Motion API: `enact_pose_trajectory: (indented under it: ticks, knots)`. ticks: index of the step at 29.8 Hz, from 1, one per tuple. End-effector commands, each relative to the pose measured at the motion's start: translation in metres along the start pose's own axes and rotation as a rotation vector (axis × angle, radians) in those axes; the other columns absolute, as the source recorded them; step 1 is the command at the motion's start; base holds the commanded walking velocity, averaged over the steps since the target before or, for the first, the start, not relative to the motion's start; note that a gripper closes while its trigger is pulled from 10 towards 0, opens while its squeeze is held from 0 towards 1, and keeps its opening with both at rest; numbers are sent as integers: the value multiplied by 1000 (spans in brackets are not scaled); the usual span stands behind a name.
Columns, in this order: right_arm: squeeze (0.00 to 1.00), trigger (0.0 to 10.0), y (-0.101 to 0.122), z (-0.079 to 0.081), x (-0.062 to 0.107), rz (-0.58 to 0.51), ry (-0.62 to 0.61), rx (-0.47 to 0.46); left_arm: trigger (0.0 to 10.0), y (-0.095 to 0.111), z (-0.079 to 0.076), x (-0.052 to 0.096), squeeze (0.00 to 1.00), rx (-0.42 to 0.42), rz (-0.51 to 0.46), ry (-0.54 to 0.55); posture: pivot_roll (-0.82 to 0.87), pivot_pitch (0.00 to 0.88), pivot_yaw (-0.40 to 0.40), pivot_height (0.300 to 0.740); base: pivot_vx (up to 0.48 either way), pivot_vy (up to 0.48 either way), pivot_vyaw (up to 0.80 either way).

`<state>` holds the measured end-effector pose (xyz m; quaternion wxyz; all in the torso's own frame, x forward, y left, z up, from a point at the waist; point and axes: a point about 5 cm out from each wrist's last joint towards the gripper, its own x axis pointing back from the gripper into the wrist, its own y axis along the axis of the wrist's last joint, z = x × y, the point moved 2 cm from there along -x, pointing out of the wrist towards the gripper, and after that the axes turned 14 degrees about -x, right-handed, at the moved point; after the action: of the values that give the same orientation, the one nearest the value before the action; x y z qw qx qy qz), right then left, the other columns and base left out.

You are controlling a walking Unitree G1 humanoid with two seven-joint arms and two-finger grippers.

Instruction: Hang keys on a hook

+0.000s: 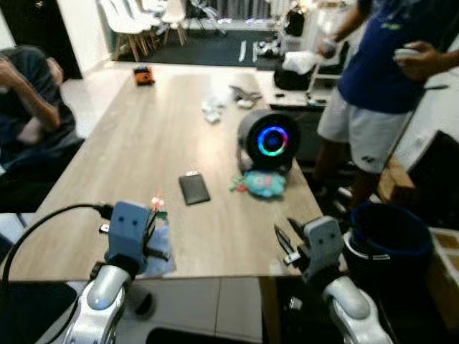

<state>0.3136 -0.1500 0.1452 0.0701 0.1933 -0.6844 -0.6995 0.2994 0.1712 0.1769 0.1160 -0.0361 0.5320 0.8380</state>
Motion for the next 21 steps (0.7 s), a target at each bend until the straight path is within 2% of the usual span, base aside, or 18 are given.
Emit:
enact_pose_trajectory:
  ticks: [1,21]
  knots:
    - [0,10000,-4,1,2,11,4,-4,10000,-4,-1,2,0,-9,19,2,46,125,-2,740,0,0,800]
    - [0,10000,-5,2,1,12,11,-8,10000,-2,-1,2,0,-8,19,4,50,129,-4,740,0,0,800]
